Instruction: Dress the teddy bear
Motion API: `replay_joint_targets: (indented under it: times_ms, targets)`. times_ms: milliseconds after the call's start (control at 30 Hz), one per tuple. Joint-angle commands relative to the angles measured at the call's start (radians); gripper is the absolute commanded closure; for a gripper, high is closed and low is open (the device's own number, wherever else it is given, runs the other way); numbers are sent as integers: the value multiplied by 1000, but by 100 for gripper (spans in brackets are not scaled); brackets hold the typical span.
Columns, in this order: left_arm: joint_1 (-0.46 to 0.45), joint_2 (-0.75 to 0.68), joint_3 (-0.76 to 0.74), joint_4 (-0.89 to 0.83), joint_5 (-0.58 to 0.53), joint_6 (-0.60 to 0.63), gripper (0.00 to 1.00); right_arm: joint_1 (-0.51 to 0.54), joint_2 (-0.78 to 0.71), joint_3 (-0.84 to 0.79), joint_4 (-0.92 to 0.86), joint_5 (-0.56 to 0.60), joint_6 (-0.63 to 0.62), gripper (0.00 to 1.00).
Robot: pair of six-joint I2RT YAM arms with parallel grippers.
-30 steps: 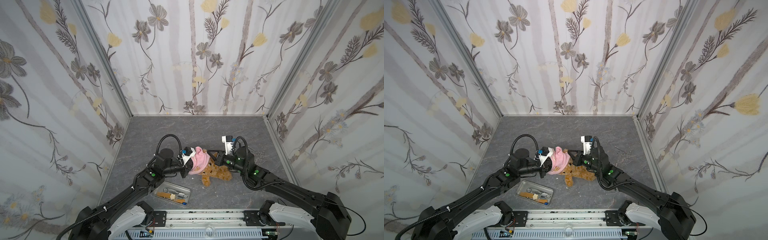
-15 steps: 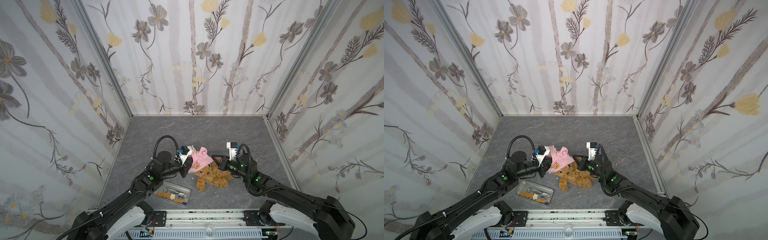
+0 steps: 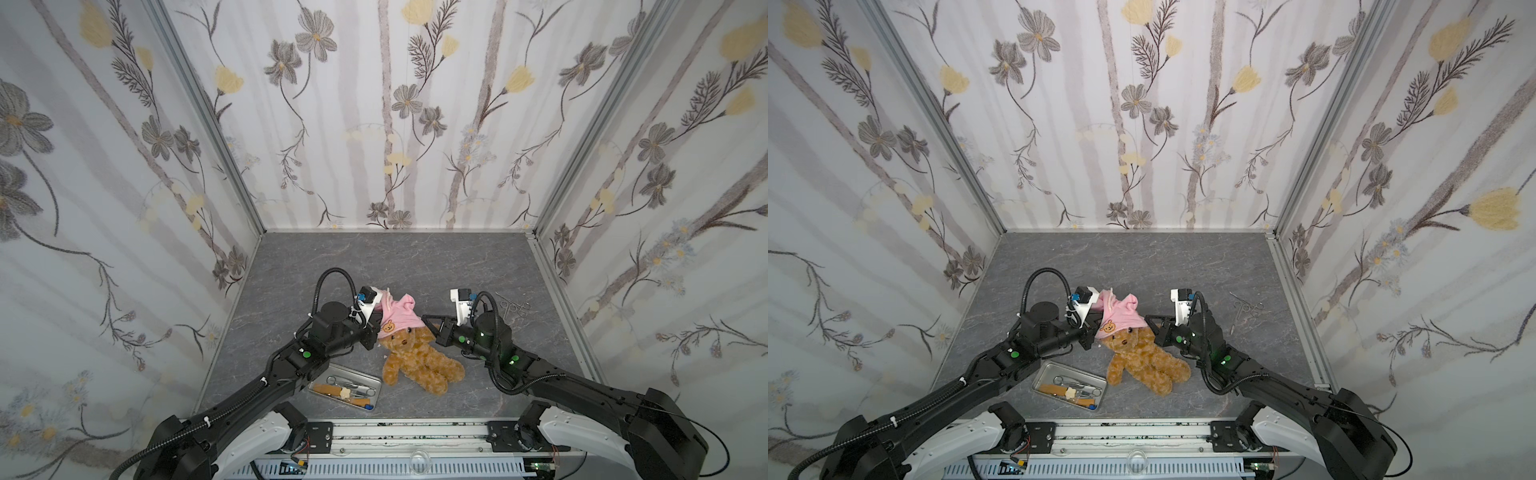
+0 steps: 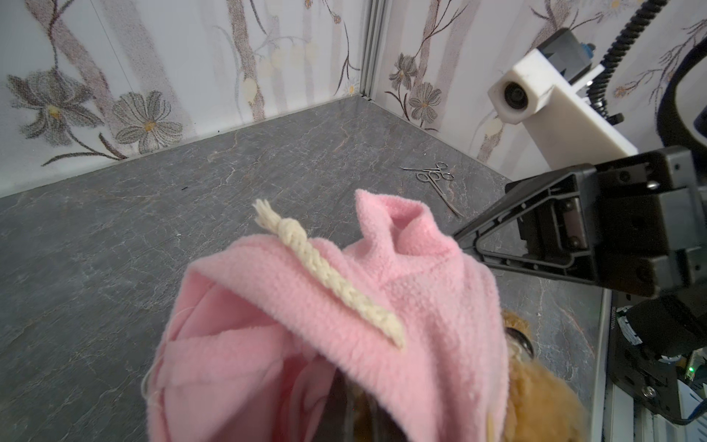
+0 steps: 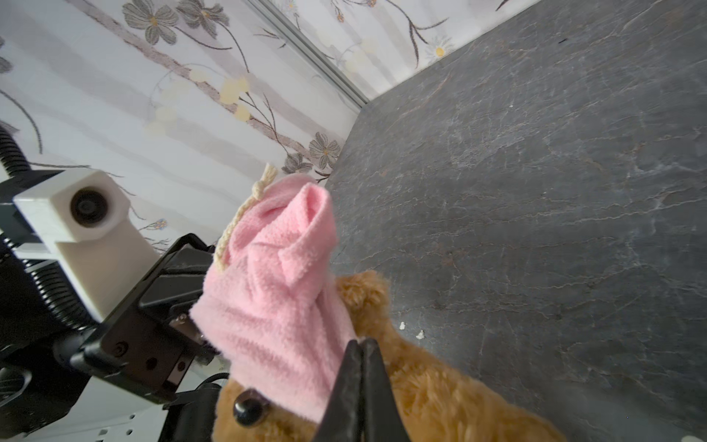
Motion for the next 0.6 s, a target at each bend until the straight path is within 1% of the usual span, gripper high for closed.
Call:
replay_joint_targets:
  times_ms: [0,33,67,133,167,233,300,367,433,500,567]
  targets:
    - [11,-10,16,47,-116,-67,100,-16,56,74,-157,127,-91,100]
    - [12,-10,19,47,-106,-82,100,-16,83,119,-175,105,-125,100]
    - [12,-10,21,47,-101,-97,100,-15,101,152,-182,77,-157,98]
    - [10,-10,20,47,-110,-142,100,-16,116,213,-212,18,-226,82]
    - [11,-10,17,47,-122,-158,100,-16,109,234,-243,16,-266,77]
    - [11,-10,14,47,-151,-217,100,-14,65,257,-316,27,-355,66]
    - [10,-2,20,49,-150,-286,100,-2,2,239,-362,68,-412,59]
    - [7,13,29,56,-148,-368,100,34,-63,212,-377,110,-450,55]
    - [0,31,41,60,-144,-445,100,114,-123,164,-306,103,-452,53]
    - [-4,42,43,63,-141,-506,100,181,-140,94,-152,78,-402,52]
    - [-14,49,44,73,-134,-552,100,229,-105,43,3,69,-326,57]
